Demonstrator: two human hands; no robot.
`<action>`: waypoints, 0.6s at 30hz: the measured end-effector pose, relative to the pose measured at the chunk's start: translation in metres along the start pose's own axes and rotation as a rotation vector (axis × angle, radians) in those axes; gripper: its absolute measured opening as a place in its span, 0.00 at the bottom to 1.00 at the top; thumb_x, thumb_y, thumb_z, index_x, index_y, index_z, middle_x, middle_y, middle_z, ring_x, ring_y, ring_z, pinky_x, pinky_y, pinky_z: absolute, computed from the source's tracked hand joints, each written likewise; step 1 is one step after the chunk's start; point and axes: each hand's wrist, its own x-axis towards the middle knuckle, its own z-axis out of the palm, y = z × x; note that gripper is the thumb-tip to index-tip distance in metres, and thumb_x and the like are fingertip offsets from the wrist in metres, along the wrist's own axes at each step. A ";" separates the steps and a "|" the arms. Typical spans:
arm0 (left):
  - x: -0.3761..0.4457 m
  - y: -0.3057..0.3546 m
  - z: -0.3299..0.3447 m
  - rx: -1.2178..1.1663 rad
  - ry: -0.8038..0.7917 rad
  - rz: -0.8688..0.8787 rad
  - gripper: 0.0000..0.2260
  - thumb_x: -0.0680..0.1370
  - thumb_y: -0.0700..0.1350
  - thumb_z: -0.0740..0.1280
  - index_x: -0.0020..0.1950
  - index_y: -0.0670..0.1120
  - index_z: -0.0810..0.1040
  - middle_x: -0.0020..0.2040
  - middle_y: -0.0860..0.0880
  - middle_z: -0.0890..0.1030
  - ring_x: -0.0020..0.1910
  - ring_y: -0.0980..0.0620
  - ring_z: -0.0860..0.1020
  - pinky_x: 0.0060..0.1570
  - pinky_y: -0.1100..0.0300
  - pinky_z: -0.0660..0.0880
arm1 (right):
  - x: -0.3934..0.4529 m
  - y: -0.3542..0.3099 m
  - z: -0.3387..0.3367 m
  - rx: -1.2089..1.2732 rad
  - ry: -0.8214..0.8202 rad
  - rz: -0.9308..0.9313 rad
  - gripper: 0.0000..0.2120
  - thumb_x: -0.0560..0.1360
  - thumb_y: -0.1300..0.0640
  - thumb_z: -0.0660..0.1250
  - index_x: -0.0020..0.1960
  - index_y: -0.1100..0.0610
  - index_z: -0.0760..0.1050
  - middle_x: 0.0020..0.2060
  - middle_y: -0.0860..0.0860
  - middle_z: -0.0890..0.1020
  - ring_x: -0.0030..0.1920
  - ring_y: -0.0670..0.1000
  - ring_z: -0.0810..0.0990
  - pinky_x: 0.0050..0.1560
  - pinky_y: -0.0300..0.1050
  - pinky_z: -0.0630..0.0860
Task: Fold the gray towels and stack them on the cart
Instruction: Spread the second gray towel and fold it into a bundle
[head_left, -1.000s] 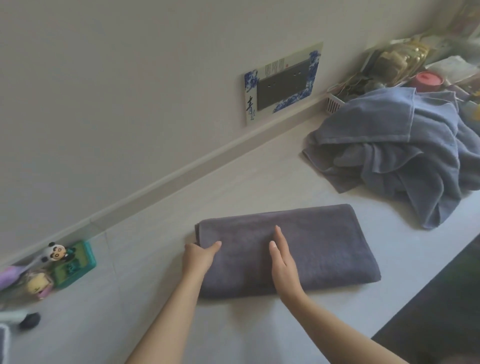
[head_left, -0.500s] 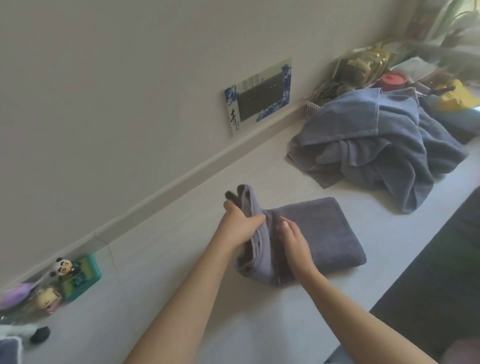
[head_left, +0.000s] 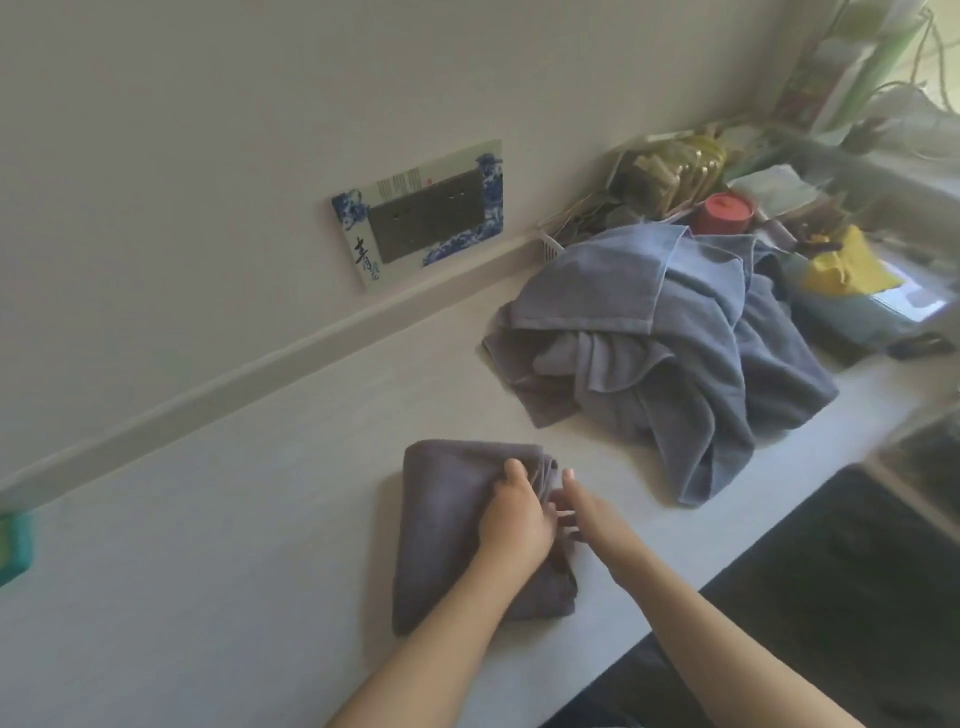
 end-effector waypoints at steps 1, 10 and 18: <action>0.002 -0.004 0.002 -0.049 -0.009 -0.022 0.20 0.78 0.51 0.63 0.65 0.43 0.63 0.60 0.43 0.74 0.58 0.42 0.77 0.54 0.53 0.75 | 0.002 0.003 0.002 -0.065 -0.004 -0.042 0.24 0.81 0.44 0.48 0.44 0.55 0.78 0.44 0.55 0.81 0.48 0.55 0.79 0.53 0.51 0.73; 0.013 -0.072 -0.003 0.431 0.447 0.152 0.26 0.72 0.52 0.56 0.67 0.45 0.74 0.69 0.42 0.72 0.68 0.39 0.68 0.66 0.44 0.60 | 0.013 0.026 0.025 -0.779 0.121 -0.262 0.24 0.78 0.43 0.57 0.63 0.62 0.66 0.58 0.56 0.72 0.58 0.56 0.71 0.55 0.45 0.70; 0.026 -0.083 0.018 0.566 0.199 0.030 0.31 0.75 0.59 0.52 0.75 0.46 0.62 0.76 0.44 0.61 0.75 0.40 0.58 0.67 0.34 0.53 | 0.027 0.031 0.029 -0.720 0.067 -0.232 0.30 0.79 0.48 0.57 0.72 0.66 0.54 0.64 0.59 0.65 0.64 0.58 0.64 0.63 0.46 0.66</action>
